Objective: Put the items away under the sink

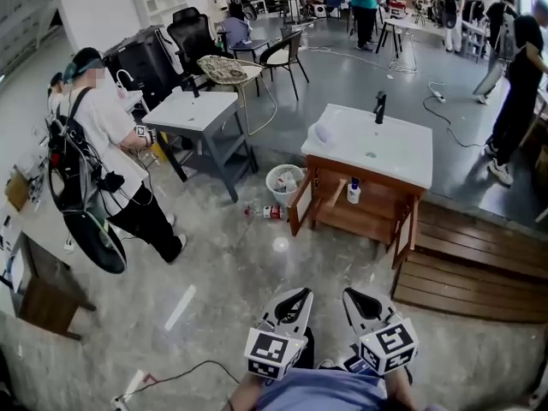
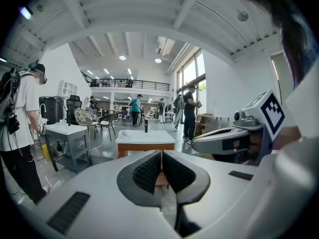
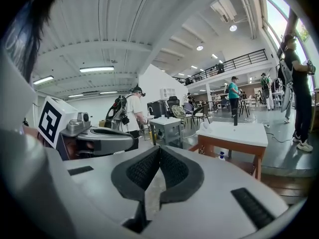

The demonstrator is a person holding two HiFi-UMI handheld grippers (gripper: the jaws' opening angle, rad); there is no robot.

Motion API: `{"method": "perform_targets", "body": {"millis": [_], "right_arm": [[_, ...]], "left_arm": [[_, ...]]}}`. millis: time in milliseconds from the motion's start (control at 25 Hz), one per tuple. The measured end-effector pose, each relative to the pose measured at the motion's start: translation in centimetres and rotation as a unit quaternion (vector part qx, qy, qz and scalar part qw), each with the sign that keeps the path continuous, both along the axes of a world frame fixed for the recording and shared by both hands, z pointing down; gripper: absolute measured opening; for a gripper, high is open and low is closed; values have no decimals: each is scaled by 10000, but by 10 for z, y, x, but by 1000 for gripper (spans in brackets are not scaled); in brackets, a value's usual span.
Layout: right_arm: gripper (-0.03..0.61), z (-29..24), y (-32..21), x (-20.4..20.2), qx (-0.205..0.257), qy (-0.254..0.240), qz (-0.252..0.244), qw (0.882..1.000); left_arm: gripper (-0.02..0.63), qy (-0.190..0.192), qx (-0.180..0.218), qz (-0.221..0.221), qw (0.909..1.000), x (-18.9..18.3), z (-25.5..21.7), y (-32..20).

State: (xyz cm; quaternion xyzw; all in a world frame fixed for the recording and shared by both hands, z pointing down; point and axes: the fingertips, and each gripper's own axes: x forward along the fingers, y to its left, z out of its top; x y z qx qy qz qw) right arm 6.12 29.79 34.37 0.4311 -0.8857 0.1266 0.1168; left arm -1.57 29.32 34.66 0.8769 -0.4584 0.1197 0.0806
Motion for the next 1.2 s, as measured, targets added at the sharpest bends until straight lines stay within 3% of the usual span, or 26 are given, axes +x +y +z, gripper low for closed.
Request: {"method": "perform_targets", "body": {"millis": [560, 1200], "right_arm": [[14, 16, -152, -26, -346, 51, 132, 9993], [14, 26, -261, -77, -624, 173, 383, 9972]], "left_arm": [[18, 105, -271, 324, 9991, -21, 7, -164], [18, 222, -373, 609, 9972, -73, 16, -282]]}}
